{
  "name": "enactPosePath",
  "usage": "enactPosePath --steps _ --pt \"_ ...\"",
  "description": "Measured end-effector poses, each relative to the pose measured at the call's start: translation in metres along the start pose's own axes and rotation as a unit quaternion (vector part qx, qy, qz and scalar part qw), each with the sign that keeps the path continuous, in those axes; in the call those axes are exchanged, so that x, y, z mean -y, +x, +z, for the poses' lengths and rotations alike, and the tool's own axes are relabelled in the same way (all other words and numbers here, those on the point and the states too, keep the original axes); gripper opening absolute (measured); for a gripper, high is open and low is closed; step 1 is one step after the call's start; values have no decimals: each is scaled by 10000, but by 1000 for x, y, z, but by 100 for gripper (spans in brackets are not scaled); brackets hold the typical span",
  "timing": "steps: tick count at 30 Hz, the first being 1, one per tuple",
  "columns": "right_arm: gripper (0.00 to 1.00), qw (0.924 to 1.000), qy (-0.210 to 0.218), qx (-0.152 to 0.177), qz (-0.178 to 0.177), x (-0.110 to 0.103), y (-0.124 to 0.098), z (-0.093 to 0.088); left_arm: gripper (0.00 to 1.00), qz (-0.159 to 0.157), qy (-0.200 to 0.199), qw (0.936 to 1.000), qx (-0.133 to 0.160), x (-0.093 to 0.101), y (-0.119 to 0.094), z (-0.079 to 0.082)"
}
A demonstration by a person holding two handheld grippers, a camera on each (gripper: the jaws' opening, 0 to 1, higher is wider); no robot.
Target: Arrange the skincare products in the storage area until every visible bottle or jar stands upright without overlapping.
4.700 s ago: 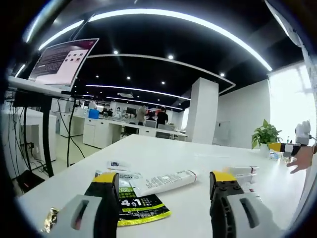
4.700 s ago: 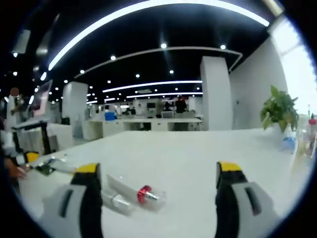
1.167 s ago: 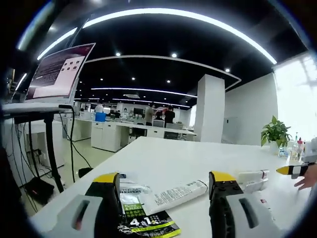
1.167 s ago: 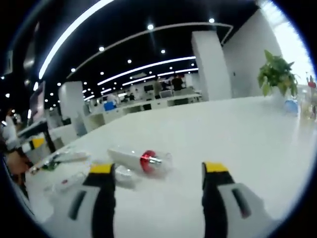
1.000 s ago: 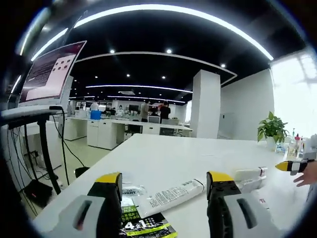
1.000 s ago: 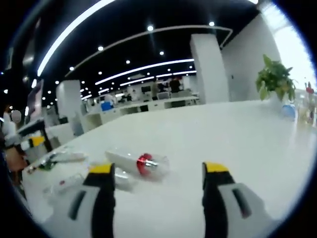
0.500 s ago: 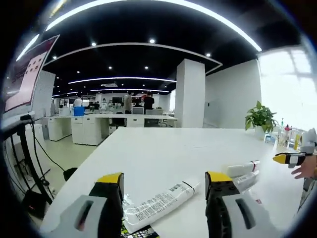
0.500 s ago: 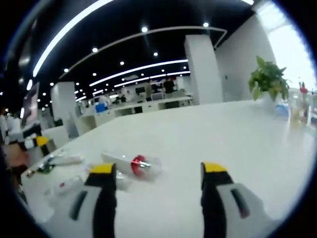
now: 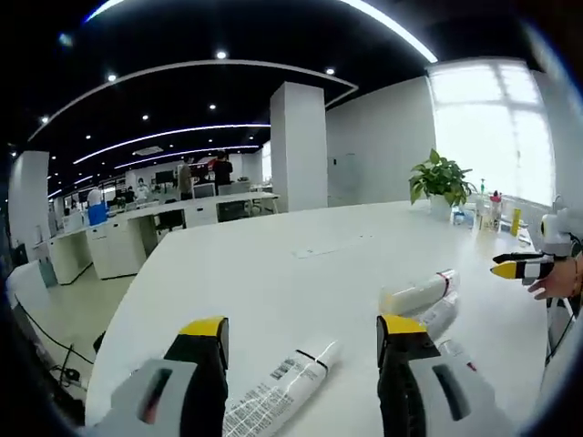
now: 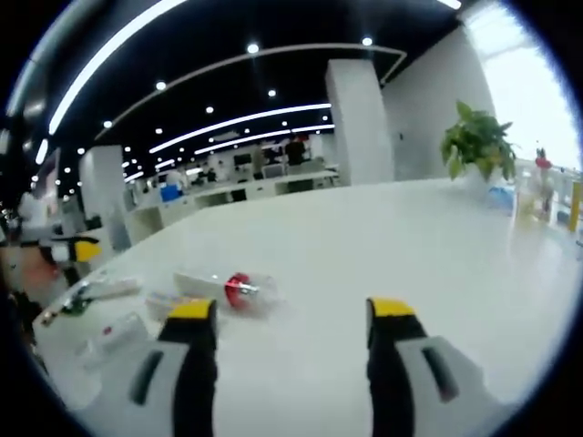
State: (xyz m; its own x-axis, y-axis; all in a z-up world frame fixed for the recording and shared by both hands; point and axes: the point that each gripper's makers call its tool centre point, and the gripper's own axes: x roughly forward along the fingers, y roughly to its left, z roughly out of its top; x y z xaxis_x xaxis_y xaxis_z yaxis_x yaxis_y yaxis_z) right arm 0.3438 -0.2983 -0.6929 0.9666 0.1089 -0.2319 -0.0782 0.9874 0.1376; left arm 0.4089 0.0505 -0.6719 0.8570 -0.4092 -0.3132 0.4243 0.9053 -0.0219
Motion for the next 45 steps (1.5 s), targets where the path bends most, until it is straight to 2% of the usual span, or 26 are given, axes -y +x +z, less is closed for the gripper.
enactPosePath --steps 2,9,13,20,25,27,33,38,40,43,44,45 --pt "64 10000 16 16 -36 2 -2 1 68 -114 112 9999 -57 4 7 3" --pt "63 9997 37 15 -235 12 -7 2 62 -682 538 9943 -619 21 25 -1" --pt "63 9995 61 1 -300 15 -10 1 62 -912 713 9908 -701 30 36 2" --pt "61 9988 174 13 -450 24 -17 -2 60 -1291 955 9818 -1018 48 56 1" --pt "59 9981 270 41 -559 29 -23 -4 60 -1665 1307 9700 -1193 64 71 1" --pt "59 9979 267 38 -586 30 -25 -4 60 -1875 1515 9621 -1276 74 78 2" --pt "59 9973 250 63 -686 39 -32 -1 60 -2206 1730 9498 -1391 92 92 2" --pt "57 9962 359 82 -784 47 -37 -1 59 -2682 2060 9257 -1694 111 97 -6" --pt "57 9961 365 91 -799 48 -38 -1 58 -2764 2213 9184 -1769 116 102 -8" --pt "57 9958 335 90 -851 52 -42 -1 58 -2887 2483 9035 -1966 122 110 -15" --pt "57 9957 337 95 -862 52 -43 -1 58 -2908 2511 9014 -1997 124 112 -15" --pt "57 9956 334 84 -877 53 -44 -2 58 -2977 2585 8957 -2055 127 115 -17"
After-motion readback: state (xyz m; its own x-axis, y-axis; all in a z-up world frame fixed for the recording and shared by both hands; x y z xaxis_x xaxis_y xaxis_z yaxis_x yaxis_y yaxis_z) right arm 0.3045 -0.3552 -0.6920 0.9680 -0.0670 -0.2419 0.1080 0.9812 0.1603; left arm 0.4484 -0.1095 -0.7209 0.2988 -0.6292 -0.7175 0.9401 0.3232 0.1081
